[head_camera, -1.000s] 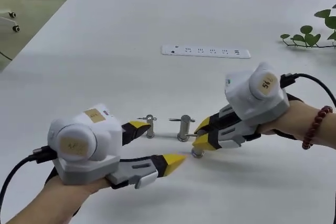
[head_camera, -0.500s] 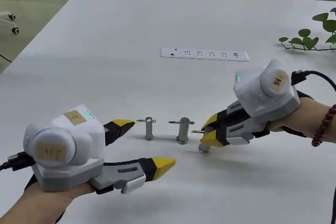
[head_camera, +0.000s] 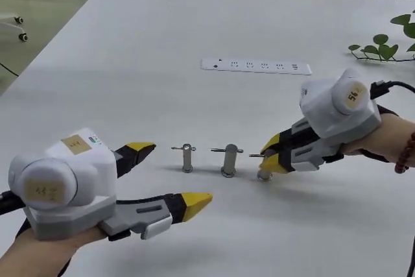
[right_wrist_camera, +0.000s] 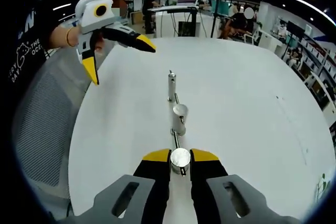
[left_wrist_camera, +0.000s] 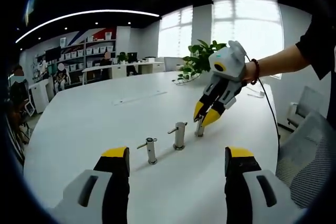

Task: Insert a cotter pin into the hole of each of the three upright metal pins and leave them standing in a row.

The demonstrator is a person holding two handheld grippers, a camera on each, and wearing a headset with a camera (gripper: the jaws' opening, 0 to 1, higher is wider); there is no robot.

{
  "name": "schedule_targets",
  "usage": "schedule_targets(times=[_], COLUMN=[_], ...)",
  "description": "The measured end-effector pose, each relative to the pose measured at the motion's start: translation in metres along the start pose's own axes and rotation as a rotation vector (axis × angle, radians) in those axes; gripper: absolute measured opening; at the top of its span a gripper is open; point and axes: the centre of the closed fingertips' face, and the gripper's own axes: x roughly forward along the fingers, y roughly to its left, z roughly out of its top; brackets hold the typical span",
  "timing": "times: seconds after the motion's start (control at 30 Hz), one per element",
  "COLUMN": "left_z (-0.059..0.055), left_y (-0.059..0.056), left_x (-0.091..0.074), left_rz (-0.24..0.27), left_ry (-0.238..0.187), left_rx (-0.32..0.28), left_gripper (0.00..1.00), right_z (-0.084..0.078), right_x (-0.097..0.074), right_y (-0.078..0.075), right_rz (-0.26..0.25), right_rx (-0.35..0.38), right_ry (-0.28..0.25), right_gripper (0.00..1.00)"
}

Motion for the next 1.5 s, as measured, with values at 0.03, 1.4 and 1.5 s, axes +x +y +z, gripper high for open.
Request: schedule_targets(times=[0.03,1.4,1.5], left_z=[0.0,0.0,-0.001], left_y=[0.0,0.004,0.004], left_x=[0.0,-0.004,-0.003], left_rz=[0.004,0.004,0.002], left_ry=[-0.001,0.01,0.015], left_rx=[-0.002,0.006,0.012], left_gripper=[0.73,0.88,0.89], right_z=[-0.001,-0.015,-0.017], right_x=[0.0,0.004,0.005], right_y=[-0.001,-0.013,-0.013], right_rz=[-0.003,0.032,0.028], right_rx=[-0.002,0.04,0.037], right_ry=[0.002,0.011,0.019], right_gripper=[0.08,0.09,0.11])
